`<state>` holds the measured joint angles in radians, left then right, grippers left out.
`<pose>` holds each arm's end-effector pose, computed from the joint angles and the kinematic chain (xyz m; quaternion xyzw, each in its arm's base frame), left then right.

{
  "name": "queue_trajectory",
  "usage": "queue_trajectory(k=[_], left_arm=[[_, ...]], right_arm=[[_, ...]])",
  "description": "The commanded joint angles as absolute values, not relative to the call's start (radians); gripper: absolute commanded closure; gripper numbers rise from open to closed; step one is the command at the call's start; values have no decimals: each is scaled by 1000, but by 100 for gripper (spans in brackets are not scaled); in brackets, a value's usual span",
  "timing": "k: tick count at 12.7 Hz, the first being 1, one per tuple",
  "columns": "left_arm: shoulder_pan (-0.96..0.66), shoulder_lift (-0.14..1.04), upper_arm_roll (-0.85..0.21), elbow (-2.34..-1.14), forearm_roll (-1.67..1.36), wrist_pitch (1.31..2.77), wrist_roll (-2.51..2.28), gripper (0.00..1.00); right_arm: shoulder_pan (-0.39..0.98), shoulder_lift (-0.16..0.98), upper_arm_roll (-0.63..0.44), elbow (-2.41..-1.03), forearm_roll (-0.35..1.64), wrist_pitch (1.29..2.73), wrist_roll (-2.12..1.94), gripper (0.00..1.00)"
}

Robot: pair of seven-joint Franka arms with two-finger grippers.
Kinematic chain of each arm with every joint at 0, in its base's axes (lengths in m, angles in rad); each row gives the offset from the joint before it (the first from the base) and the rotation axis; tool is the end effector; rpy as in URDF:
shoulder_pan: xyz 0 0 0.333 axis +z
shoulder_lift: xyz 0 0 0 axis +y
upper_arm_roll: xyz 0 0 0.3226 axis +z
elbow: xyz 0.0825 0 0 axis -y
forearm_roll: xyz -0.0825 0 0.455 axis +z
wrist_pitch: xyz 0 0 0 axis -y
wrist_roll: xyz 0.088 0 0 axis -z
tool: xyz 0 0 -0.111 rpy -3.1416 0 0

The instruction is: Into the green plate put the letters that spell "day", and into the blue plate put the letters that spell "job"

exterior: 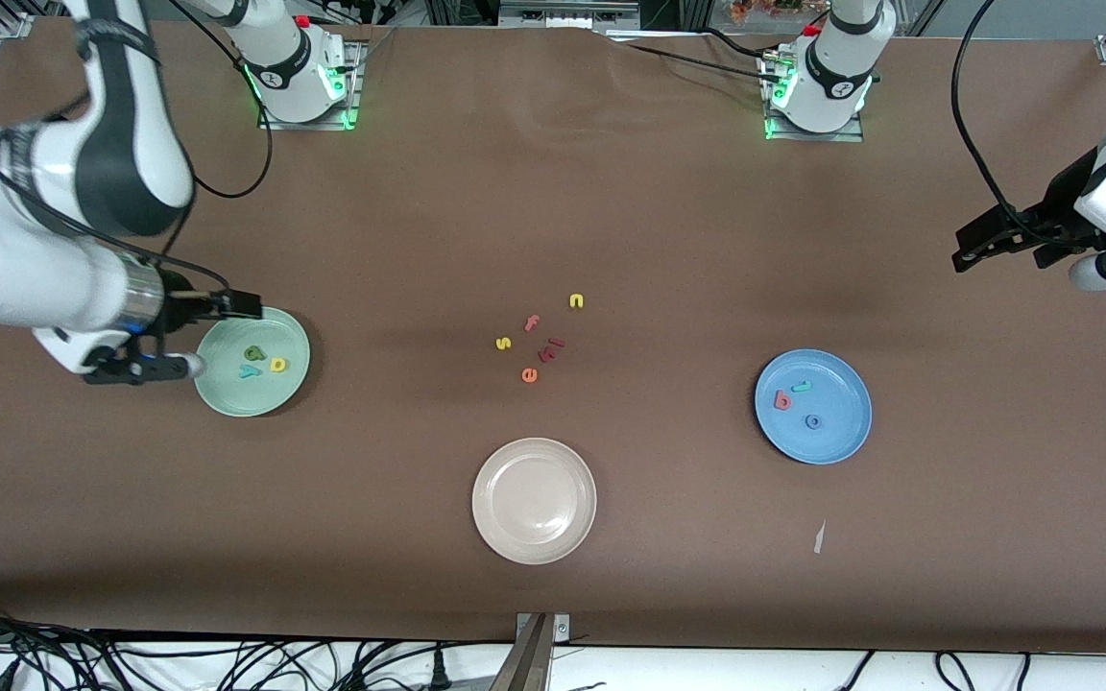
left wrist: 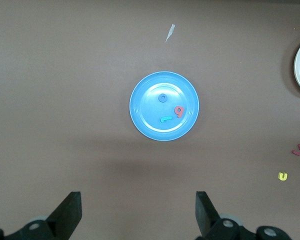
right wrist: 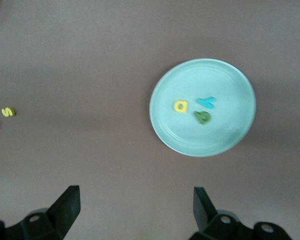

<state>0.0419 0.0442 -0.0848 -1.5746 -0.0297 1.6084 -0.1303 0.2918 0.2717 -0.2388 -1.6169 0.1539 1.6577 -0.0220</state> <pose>0.6412 -0.0297 0.6005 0.9989 0.0443 -0.0065 0.0162 0.6813 0.0642 0.4346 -0.9926 -0.0227 0.1115 0.0417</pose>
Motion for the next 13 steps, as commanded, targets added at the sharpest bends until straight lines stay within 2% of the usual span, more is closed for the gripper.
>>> queue_trajectory(k=[1,5,8,13], left_arm=[[45,52,-86,-1552,-57,1601,-126,0],[44,52,-84,-1552,-58,1601,-124,0],[44,52,-86,-1552,-57,1601,-126,0],[44,52,-86,-1552,-58,1601,-124,0]], right_arm=[[131,148,-92,-1683,82,1617,-21,0],[110,80,-75,-1660,6,1534,-60,0],[109,75,-77,-1574,2,1415,-64,0],[90,66,-81,-1559,9,1410,-48,0]])
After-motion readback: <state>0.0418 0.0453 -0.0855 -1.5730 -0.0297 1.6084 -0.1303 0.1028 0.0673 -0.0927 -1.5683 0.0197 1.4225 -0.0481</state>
